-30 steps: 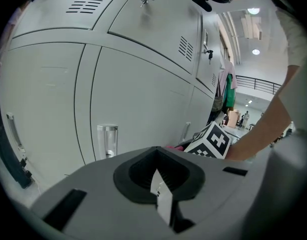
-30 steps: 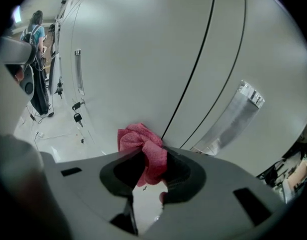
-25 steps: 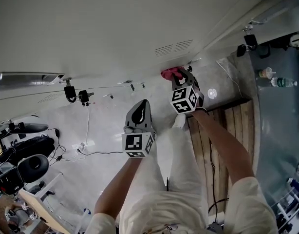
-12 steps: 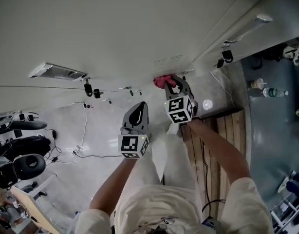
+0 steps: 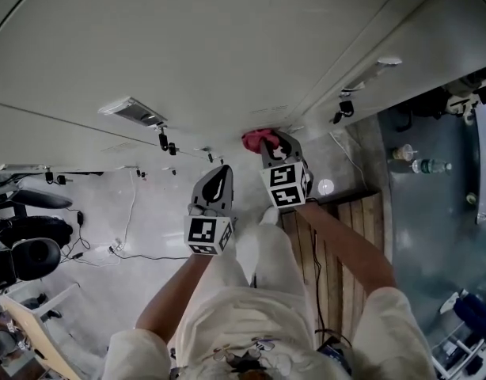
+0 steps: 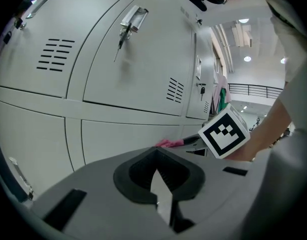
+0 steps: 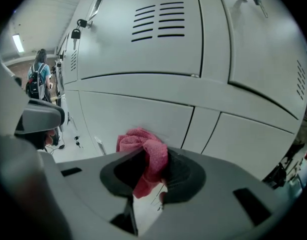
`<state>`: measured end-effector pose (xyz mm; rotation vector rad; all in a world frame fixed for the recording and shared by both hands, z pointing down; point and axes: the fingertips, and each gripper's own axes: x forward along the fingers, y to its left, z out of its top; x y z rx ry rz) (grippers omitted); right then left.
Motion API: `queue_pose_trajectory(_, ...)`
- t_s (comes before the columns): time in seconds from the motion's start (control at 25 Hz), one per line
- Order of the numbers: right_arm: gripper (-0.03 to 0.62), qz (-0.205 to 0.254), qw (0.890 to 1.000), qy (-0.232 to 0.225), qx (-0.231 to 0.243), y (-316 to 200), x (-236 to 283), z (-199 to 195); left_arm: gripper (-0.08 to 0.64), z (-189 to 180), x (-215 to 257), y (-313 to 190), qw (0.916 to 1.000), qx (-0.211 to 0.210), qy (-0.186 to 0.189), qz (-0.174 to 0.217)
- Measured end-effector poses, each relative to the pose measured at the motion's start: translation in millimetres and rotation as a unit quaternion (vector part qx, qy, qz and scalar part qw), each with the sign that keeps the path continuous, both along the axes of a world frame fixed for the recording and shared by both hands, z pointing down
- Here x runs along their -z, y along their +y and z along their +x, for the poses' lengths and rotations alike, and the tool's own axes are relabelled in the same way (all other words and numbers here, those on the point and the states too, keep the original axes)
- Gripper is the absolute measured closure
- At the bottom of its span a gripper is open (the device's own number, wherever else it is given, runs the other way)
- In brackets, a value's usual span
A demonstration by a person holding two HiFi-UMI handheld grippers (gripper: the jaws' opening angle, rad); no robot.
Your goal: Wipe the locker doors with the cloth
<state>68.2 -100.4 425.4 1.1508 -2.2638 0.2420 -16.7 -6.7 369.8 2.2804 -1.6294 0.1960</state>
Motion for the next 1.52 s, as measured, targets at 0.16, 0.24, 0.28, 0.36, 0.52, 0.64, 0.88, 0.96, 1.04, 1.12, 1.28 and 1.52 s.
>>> queue_pose_trajectory(0.16, 0.492, -0.007, 1.0, 0.001, 0.001, 0, 14, -1, 0.555, -4, 19, 3, 0.9999, 0.002, 0.007, 0.007)
queue_pose_trajectory(0.24, 0.497, -0.018, 1.0, 0.001, 0.005, 2, 17, -3, 0.555, -8, 23, 6, 1.0, 0.004, 0.008, 0.003)
queue_pose_trajectory(0.28, 0.502, -0.025, 1.0, -0.004, 0.005, 4, 19, -4, 0.555, -9, 23, 8, 0.9999, 0.005, 0.009, -0.002)
queue_pose_trajectory(0.36, 0.505, -0.036, 0.999, -0.021, 0.0, 7, 25, -5, 0.555, -9, 25, 11, 0.9998, 0.004, 0.014, -0.012)
queue_pose_trajectory(0.52, 0.505, -0.039, 0.997, -0.063, -0.008, 20, 58, -6, 0.555, -12, 53, 22, 0.9996, 0.009, 0.027, -0.003)
queue_pose_trajectory(0.64, 0.505, -0.041, 0.993, -0.114, -0.013, 30, 97, -8, 0.555, -9, 90, 30, 0.9993, -0.005, 0.033, 0.017)
queue_pose_trajectory(0.88, 0.505, 0.002, 0.983, -0.186, 0.002, 57, 197, 6, 0.555, -3, 168, 38, 0.9966, -0.011, 0.067, 0.048)
queue_pose_trajectory(0.96, 0.506, 0.026, 0.978, -0.205, 0.014, 70, 233, 7, 0.555, -4, 189, 41, 0.9963, -0.012, 0.068, 0.05)
queue_pose_trajectory(1.04, 0.506, 0.044, 0.974, -0.222, 0.027, 87, 266, 8, 0.555, -4, 210, 48, 0.9966, -0.017, 0.066, 0.048)
queue_pose_trajectory(1.12, 0.506, 0.053, 0.97, -0.235, 0.036, 105, 295, 11, 0.555, 0, 237, 57, 0.9964, -0.03, 0.054, 0.058)
queue_pose_trajectory(1.28, 0.506, 0.081, 0.965, -0.241, 0.06, 116, 340, 11, 0.555, 2, 281, 61, 0.9934, -0.043, 0.029, 0.103)
queue_pose_trajectory(1.52, 0.506, 0.066, 0.96, -0.257, 0.085, 137, 354, -5, 0.555, 6, 284, 76, 0.9939, -0.039, 0.029, 0.1)
